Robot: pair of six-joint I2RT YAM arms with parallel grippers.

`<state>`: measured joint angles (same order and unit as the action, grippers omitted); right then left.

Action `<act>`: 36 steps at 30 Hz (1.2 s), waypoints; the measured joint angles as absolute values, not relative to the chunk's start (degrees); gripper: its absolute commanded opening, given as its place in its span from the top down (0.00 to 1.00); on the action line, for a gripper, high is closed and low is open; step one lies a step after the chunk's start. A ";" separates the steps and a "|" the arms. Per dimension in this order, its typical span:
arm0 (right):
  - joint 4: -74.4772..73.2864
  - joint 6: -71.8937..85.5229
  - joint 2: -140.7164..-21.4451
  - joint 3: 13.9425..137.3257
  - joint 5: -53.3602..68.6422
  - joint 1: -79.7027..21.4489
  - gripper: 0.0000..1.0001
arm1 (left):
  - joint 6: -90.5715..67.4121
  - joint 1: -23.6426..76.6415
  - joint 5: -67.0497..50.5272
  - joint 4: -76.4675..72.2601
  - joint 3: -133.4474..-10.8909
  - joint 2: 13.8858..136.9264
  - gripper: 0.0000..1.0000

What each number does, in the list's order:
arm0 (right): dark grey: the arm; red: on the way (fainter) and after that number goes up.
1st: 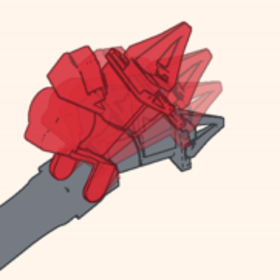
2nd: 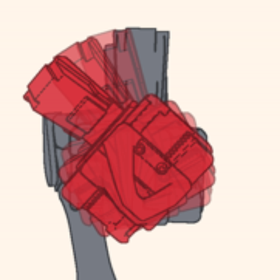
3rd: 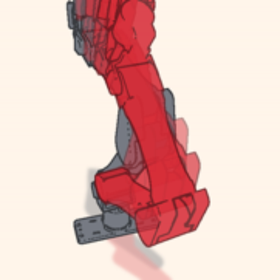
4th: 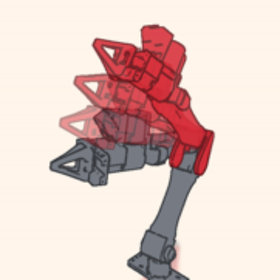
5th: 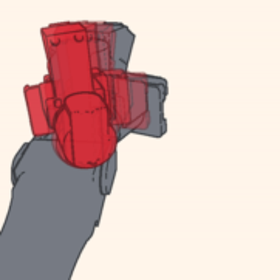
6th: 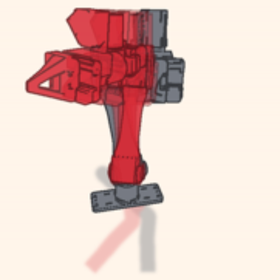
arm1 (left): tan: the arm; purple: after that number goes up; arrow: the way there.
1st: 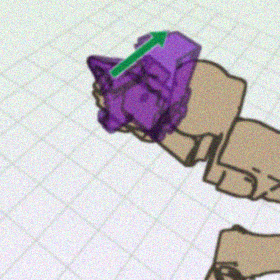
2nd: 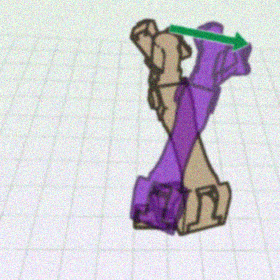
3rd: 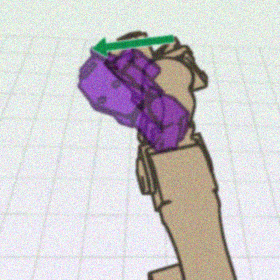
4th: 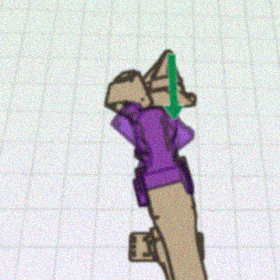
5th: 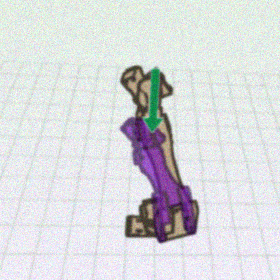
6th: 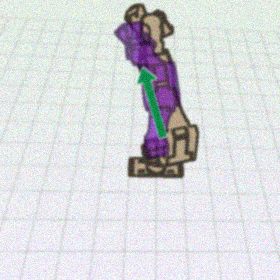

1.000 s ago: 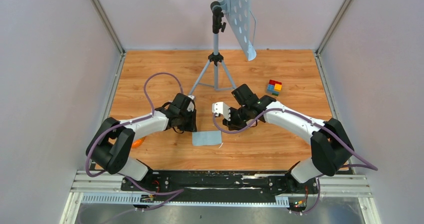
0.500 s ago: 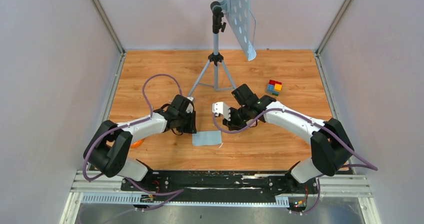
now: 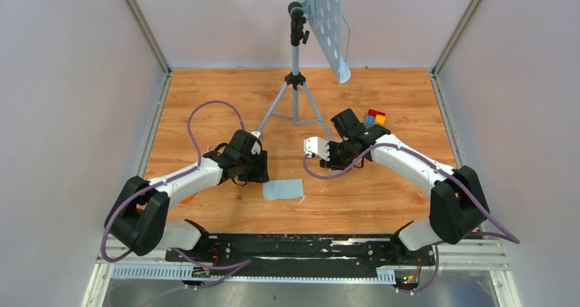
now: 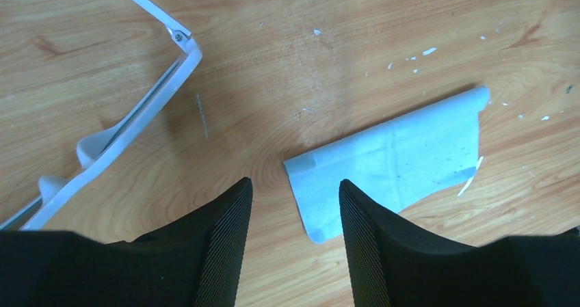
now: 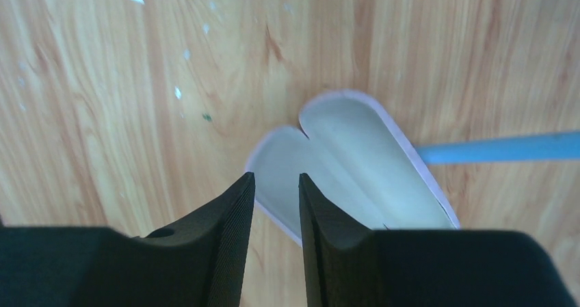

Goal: Organize the sunglasses
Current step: Move the sunglasses case at the center of the board.

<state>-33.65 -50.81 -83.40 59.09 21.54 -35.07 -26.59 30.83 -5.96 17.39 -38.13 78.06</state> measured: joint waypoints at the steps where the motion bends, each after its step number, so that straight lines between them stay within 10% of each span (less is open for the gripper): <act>1: -34.96 -52.62 -83.35 59.44 20.78 -34.17 0.64 | -26.61 30.83 -5.78 17.58 -38.13 77.30 0.45; 17: -50.76 -73.12 -93.51 67.00 14.48 -30.65 0.64 | -27.51 30.83 -5.54 18.79 -37.91 72.97 0.43; 29: -53.34 -72.93 -97.54 67.51 13.28 -30.63 0.98 | -27.68 30.83 -5.61 18.79 -36.77 72.18 0.44; 36: -54.35 -68.42 -97.97 68.45 15.25 -31.68 1.00 | -27.88 30.83 -6.20 18.02 -36.07 72.18 0.44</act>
